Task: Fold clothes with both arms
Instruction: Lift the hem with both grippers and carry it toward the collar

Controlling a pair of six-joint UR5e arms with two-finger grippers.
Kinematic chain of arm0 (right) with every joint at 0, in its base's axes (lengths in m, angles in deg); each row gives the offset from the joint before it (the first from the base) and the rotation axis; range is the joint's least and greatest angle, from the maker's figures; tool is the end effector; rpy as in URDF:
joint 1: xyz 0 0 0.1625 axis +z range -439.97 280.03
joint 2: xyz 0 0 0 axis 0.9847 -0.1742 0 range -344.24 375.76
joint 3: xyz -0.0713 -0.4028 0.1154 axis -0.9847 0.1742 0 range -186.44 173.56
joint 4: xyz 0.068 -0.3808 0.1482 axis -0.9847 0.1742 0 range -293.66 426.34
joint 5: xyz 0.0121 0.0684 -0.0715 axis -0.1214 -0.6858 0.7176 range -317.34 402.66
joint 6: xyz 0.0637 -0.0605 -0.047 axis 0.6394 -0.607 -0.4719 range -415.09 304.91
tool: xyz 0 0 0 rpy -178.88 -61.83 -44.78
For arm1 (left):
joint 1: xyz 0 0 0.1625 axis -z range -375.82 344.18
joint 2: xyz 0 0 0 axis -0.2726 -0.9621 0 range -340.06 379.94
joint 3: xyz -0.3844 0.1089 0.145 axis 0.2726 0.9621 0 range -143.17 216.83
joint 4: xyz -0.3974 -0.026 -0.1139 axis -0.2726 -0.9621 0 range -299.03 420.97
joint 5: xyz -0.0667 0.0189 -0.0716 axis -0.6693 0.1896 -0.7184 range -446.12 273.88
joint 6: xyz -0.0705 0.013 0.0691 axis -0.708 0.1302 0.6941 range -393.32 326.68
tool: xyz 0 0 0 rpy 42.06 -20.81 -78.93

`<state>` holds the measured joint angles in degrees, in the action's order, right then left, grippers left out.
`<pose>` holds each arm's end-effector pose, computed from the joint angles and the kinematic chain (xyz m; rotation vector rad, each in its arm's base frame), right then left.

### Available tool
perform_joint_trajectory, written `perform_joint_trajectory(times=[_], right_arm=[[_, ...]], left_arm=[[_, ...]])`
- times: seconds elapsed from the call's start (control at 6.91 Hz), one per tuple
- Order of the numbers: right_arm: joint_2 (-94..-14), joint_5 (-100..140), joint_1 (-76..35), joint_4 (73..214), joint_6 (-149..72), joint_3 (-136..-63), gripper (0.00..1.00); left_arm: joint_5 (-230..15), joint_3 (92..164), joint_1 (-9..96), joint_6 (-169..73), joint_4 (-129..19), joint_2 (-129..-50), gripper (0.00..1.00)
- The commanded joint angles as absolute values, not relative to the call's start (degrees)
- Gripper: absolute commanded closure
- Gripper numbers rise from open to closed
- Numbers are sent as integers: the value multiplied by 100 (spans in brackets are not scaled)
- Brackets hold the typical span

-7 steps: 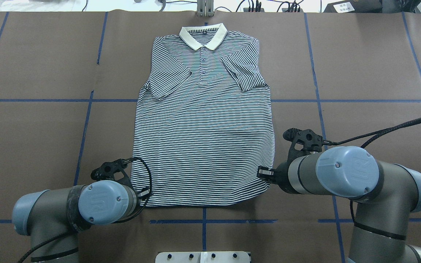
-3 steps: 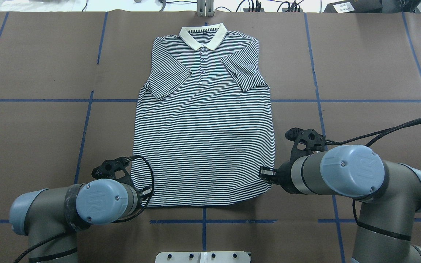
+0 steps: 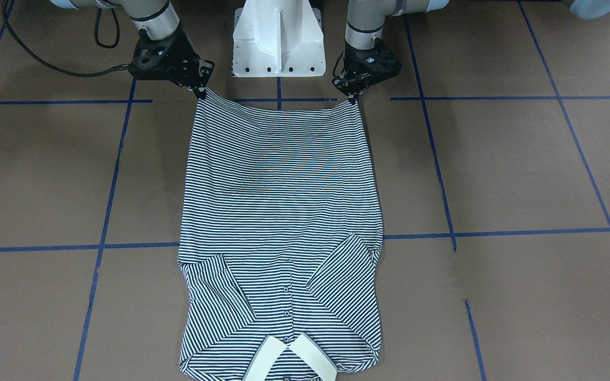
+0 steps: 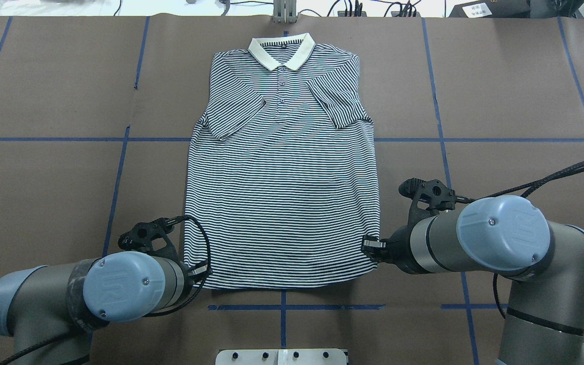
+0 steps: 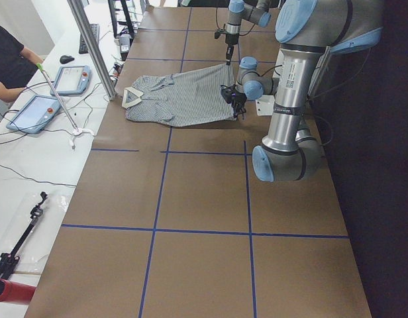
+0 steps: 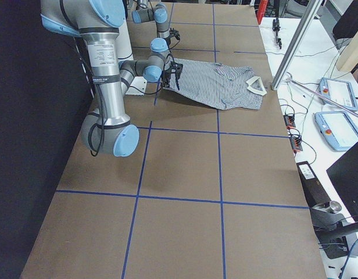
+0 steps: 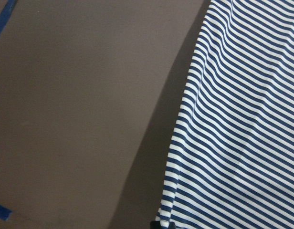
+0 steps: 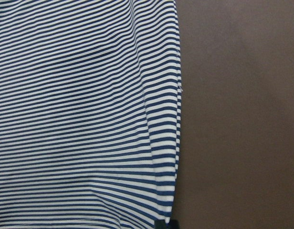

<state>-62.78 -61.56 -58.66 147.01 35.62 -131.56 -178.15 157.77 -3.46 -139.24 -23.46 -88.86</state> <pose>-0.4169 -0.2793 0.2657 -0.0510 -0.9977 0.2308 0.4912 -0.2406 0.2675 -0.0581 0.7763 -0.4551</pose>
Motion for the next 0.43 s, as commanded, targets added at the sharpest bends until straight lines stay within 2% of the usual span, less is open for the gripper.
perform_joint_trajectory(times=[0.0,0.29], right_arm=[[-6648,-6831,-5852,14685,3562,-13544,100],[-7158,-7140,-5965,14676,3570,-14036,100]], left_arm=[[-17814,16477,-797,-13966,-1596,-8834,100],[-17849,17074,-1228,-14011,-1042,-8825,100]])
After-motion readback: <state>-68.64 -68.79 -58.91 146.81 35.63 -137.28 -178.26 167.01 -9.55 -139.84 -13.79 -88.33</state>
